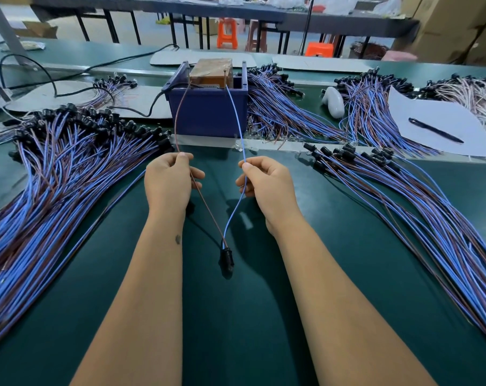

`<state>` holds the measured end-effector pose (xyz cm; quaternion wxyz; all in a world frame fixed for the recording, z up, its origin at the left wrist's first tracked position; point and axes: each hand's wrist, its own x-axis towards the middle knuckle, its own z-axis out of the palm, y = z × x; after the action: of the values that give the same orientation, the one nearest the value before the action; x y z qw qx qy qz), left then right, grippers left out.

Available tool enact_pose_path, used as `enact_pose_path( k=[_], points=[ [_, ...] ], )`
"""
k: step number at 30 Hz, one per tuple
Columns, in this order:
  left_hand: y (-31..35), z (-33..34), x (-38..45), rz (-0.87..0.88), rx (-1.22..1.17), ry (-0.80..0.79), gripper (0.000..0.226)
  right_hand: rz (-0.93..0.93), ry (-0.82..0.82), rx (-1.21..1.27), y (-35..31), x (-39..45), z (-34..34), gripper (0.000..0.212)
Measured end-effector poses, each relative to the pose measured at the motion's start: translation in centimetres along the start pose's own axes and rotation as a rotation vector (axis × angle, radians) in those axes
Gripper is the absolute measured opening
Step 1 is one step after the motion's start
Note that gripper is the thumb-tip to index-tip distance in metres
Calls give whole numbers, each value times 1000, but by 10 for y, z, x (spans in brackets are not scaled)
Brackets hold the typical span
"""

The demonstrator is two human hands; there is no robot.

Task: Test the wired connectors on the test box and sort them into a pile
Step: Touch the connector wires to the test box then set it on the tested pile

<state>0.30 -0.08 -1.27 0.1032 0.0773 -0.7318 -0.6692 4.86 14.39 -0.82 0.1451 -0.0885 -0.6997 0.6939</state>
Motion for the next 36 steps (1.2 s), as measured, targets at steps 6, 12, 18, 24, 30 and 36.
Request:
enact_pose_path(
  k=[6, 12, 18, 24, 30, 36],
  points=[
    [0, 0, 0, -9, 16, 3, 23, -10, -12, -28, 1, 0, 0, 17],
    [0, -1, 1, -27, 29, 4, 21, -21, -27, -53, 3, 1, 1, 16],
    [1, 0, 0, -34, 30, 16, 20, -27, -36, -79, 3, 0, 0, 14],
    [1, -1, 0, -42, 8, 38, 22, -18, -46, -94, 3, -1, 1, 13],
    [3, -1, 1, -83, -47, 66, 22, -18, -47, -112, 2, -1, 2, 14],
    [3, -3, 0, -83, -96, 62, 22, -9, -48, -119, 1, -2, 3, 16]
  ],
)
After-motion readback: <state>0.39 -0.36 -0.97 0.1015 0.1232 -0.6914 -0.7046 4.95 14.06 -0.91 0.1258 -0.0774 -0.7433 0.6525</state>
